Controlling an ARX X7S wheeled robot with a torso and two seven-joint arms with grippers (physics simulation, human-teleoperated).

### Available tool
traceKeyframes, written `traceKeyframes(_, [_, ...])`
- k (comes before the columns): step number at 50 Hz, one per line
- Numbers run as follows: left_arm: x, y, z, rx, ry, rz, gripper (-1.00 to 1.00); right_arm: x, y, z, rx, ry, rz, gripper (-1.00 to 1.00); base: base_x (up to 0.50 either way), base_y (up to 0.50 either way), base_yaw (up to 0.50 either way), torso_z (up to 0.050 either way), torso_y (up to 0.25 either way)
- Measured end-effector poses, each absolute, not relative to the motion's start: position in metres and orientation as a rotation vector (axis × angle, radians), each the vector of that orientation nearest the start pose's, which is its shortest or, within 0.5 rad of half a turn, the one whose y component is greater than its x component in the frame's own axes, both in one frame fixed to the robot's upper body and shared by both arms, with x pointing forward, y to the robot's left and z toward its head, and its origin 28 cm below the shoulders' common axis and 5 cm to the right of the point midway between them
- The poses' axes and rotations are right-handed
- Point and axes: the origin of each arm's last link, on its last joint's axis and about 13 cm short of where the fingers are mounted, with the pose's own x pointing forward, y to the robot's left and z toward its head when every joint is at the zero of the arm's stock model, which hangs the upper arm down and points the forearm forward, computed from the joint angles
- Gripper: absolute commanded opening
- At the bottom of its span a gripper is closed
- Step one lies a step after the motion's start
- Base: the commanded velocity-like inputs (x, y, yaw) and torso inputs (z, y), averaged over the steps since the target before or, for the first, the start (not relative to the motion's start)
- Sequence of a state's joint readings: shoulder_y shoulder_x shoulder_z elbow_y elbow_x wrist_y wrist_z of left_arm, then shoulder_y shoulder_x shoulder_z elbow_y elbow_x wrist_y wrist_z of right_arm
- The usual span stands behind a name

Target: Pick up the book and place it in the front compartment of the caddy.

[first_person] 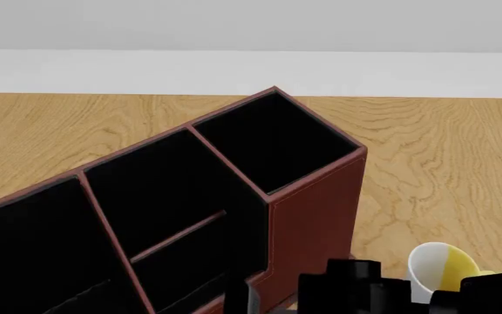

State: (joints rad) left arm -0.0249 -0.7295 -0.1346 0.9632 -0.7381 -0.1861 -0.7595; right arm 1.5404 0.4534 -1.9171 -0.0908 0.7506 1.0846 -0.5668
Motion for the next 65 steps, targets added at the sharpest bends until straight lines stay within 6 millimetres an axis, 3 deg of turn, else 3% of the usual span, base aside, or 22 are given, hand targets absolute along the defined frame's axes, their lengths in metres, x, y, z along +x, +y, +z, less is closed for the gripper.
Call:
traceKeyframes(16, [0.153, 0.26, 0.22, -0.133, -0.633, 0.195, 1.0, 0.298, -0.099, 0.187, -1.272, 1.079, 1.107, -1.0, 0.0, 0.0, 0.0, 0.0, 0.0])
traceKeyframes(41, [0.15, 0.259, 0.221, -0.14, -0.644, 0.191, 1.0, 0.276, -0.093, 0.256, -1.366, 0.914, 1.057, -1.0, 0.0, 0.0, 0.0, 0.0, 0.0])
traceKeyframes(65, [0.149, 0.26, 0.221, -0.146, -0.651, 0.191, 1.0, 0.28, -0.073, 0.321, -1.54, 0.591, 1.051, -1.0, 0.0, 0.0, 0.0, 0.0, 0.001])
